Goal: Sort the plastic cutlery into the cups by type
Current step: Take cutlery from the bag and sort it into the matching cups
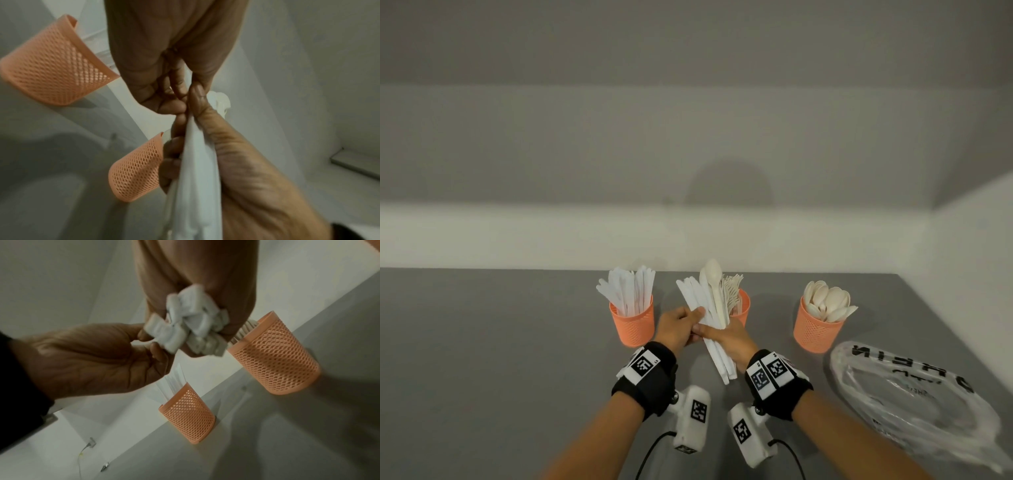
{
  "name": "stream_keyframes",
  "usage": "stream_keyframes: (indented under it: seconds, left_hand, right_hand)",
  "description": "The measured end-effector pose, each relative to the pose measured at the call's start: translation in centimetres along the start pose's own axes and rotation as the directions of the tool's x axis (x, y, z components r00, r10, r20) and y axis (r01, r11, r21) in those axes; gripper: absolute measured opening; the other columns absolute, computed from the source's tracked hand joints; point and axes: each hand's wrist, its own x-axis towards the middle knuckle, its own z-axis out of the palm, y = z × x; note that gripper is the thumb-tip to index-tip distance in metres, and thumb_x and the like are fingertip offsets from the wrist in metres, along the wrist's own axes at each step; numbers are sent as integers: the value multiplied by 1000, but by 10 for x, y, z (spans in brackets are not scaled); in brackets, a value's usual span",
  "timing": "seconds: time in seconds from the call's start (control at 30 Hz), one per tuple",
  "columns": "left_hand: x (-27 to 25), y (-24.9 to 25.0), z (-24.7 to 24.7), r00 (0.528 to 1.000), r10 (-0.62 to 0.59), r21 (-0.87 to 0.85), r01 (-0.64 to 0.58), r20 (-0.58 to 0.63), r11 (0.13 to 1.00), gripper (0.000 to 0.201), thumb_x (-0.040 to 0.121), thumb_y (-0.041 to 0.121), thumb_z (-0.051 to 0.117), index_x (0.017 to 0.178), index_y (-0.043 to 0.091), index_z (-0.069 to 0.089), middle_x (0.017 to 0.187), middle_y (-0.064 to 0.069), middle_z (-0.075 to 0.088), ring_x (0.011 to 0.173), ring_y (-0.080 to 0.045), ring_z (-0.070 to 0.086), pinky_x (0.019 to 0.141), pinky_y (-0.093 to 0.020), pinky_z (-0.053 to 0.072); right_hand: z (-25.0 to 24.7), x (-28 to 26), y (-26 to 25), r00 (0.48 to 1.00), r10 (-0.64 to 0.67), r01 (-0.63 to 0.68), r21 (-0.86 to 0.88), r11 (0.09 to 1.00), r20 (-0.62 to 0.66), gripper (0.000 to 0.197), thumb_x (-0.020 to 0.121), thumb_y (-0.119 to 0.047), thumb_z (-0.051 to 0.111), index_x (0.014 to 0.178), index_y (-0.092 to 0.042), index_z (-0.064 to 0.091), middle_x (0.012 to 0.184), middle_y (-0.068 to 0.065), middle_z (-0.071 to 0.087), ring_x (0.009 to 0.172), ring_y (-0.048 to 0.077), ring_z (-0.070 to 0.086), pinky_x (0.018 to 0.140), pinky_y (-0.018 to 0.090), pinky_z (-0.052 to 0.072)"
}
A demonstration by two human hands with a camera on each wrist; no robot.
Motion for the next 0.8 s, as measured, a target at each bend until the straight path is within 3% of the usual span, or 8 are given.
stream_keyframes:
  seconds: [0.07, 0.13, 0.23, 0.33, 0.4, 0.47, 0.63, 0.8]
  left_hand:
    - [-2, 3, 0, 999, -40, -55, 41, 8, 998, 25, 94, 18, 52, 70, 10, 51, 63, -3, 54, 55, -10, 52, 50, -17, 47]
    - [-2, 5, -1, 997, -68, -110, 70, 18, 991, 18, 98, 21, 45, 87, 10, 54, 77, -6, 61, 69, -16, 59, 60, -23, 50]
    - [0, 7, -2, 996, -85, -210, 81, -11, 974, 14, 100, 21, 36, 99, 12, 46, 82, -9, 61, 74, -22, 61, 69, -33, 53]
    - [3, 9, -3, 992, -61, -266, 30, -109, 963, 15, 98, 18, 34, 86, 12, 41, 57, -1, 38, 42, -11, 40, 41, -21, 38]
    - [3, 9, -5, 988, -37, -189, 8, -152, 982, 23, 95, 25, 41, 74, 16, 40, 46, 5, 26, 32, -6, 24, 33, -16, 23]
    - [-1, 9, -5, 988, -12, -113, -5, -151, 994, 32, 90, 34, 55, 66, 17, 42, 41, 7, 22, 30, -7, 19, 33, -16, 19]
    - [-10, 8, 8, 992, 78, 6, -77, -98, 997, 35, 84, 26, 67, 56, 17, 47, 34, 10, 36, 26, -4, 27, 32, -14, 24]
    - [-11, 5, 17, 983, 144, 57, -138, -114, 989, 26, 80, 16, 71, 62, 11, 54, 52, 1, 53, 28, 2, 45, 32, -8, 32]
  right_hand:
    - [-1, -1, 0, 999, 36, -36, 45, 998, -1, 36, 75, -21, 74, 109, -16, 63, 102, 5, 71, 98, 19, 66, 90, 30, 53]
    - [-3, 0, 3, 997, 80, -79, 62, 995, -18, 56, 67, -39, 76, 113, -10, 64, 107, 13, 70, 102, 27, 66, 94, 39, 51]
    - [-5, -1, 1, 994, 103, -101, 50, 994, -41, 34, 78, -32, 70, 97, -4, 67, 82, 11, 69, 71, 20, 67, 65, 29, 55]
    - [-7, -2, 1, 986, 148, -144, 57, 988, -72, 15, 84, -20, 67, 76, -10, 58, 57, 1, 51, 39, 7, 47, 37, 18, 38]
    - [-6, -1, 2, 986, 138, -134, 53, 990, -92, 17, 84, -17, 67, 73, -11, 55, 55, 2, 46, 35, 6, 41, 36, 17, 34]
    - [-5, -1, 2, 988, 114, -113, 14, 993, -107, 18, 83, -13, 67, 72, -12, 53, 53, 2, 43, 34, 7, 39, 36, 17, 33]
    - [3, -1, 4, 991, 27, -41, -106, 993, -130, 14, 82, -6, 67, 77, -15, 57, 45, 1, 45, 32, 8, 39, 36, 20, 34]
    - [9, -4, 0, 992, -8, -13, -170, 985, -123, 20, 83, 0, 58, 98, -12, 62, 53, 2, 52, 32, 7, 40, 37, 21, 34]
